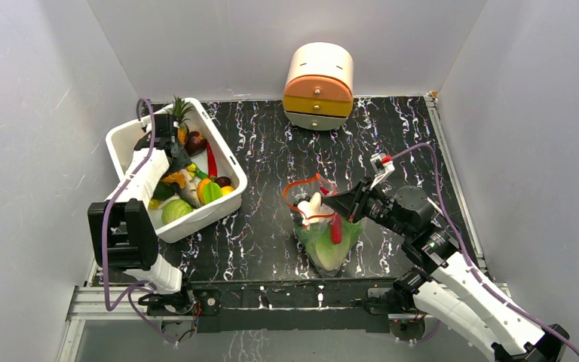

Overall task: Place the food in the zip-top bag and seal the zipper
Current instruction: Pick up the fake vegetable from the bin.

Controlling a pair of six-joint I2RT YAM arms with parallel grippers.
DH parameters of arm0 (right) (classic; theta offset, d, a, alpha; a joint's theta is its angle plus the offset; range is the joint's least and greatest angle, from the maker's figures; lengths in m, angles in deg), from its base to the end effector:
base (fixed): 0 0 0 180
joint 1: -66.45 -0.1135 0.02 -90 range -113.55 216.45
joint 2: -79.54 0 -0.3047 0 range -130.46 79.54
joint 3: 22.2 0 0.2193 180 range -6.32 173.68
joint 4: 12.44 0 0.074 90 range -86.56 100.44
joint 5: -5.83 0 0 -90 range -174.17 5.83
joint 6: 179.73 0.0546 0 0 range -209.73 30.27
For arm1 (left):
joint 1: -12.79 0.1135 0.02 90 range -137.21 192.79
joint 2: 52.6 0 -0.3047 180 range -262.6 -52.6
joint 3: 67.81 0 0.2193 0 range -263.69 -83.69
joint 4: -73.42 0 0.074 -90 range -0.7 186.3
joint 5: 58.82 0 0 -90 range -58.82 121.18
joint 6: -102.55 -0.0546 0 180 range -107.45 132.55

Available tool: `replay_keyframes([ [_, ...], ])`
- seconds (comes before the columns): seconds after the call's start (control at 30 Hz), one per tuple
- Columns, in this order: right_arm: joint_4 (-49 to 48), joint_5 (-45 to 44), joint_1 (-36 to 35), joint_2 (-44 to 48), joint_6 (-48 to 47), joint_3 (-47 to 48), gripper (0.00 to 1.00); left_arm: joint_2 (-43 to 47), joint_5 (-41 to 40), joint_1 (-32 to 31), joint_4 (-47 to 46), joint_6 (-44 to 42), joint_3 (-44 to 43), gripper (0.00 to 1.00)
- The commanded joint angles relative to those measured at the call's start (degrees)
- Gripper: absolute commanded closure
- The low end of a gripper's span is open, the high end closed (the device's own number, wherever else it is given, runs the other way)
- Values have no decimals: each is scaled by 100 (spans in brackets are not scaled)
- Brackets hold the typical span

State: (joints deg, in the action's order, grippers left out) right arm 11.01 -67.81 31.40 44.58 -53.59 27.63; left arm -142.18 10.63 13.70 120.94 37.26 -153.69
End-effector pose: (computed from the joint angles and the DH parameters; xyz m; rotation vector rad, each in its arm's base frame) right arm 0.0789 0.0742 0.3255 -0.2106 1.8472 1.1397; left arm 0.3146 0.0242 0.3065 -0.6812 2.3055 0.2515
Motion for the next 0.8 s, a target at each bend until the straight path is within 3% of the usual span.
replay_keyframes([
  [0.0,-557,-11,-17,58,-1,146,100,79,474,225,-463,122,362,49],
  [0.47,-643,-10,-19,62,-52,176,100,-161,968,592,-788,342,604,41],
  [0.63,-676,25,-17,36,-49,174,100,-242,1020,595,-826,333,645,41],
  [0.77,-678,69,-17,43,-11,132,100,-256,1043,595,-850,307,652,47],
])
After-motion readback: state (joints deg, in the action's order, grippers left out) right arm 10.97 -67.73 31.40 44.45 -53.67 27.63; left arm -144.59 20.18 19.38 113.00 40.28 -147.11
